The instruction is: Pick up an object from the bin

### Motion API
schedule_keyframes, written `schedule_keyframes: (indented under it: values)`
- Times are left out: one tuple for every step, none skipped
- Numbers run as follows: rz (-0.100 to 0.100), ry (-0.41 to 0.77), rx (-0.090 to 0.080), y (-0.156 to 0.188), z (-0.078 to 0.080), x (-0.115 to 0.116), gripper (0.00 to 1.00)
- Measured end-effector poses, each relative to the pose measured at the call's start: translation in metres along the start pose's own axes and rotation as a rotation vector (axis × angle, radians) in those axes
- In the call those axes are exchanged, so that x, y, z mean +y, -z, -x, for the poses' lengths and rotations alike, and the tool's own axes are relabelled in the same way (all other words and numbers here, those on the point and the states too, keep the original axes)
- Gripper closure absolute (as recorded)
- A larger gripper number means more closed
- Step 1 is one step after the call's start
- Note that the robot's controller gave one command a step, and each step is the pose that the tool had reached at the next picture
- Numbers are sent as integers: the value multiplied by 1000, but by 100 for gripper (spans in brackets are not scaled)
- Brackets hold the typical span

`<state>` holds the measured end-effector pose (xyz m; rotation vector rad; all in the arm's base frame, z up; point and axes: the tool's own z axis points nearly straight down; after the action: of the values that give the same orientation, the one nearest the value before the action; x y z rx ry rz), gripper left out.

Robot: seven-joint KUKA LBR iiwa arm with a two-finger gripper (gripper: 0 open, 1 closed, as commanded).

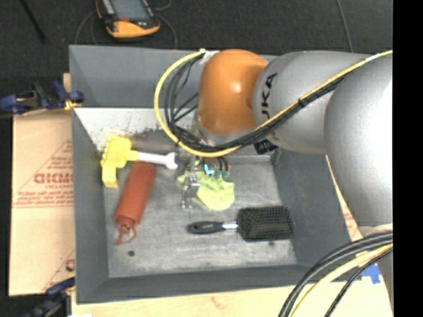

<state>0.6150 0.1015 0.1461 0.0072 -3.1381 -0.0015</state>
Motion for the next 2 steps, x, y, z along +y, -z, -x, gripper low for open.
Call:
schedule_keyframes:
  values:
    - [1,-2,-8,4,2,0,0]
    - [-1,149,-13,-71,29,-52,100]
